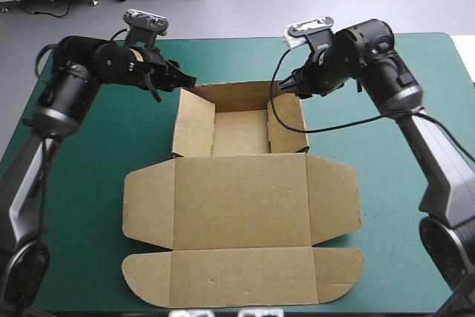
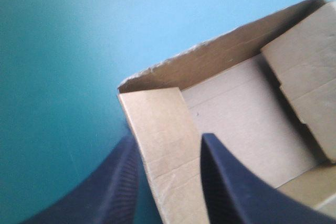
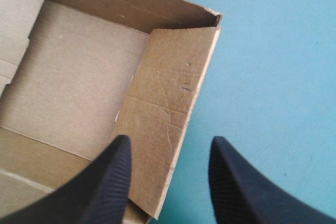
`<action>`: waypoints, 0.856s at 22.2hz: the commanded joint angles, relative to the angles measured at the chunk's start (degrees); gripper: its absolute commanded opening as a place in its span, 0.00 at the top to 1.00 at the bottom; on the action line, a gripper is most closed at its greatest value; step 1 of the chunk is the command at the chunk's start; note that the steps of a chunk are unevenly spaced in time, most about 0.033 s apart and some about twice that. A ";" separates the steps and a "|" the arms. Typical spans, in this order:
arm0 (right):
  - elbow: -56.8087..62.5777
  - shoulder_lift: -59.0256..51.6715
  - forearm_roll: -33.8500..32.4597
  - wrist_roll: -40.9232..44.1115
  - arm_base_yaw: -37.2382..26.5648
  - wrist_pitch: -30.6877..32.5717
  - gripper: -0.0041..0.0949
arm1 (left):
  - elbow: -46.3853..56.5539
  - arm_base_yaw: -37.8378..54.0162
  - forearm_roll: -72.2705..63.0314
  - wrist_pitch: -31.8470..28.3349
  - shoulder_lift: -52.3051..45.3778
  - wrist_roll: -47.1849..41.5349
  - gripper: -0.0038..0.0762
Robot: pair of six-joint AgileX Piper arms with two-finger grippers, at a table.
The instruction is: Fold the box
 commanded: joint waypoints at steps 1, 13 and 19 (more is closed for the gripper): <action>-1.81 -6.34 1.27 -1.20 -0.15 0.34 0.87 | 0.21 -0.29 -5.29 -4.52 -7.88 3.71 0.86; 21.12 -21.35 3.83 -3.12 1.74 -19.81 0.96 | 49.58 -0.29 -8.81 -43.01 -41.12 12.45 0.96; 25.92 -22.75 0.56 -3.12 1.64 -24.48 0.94 | 67.97 -0.29 -8.81 -48.55 -54.10 12.58 0.96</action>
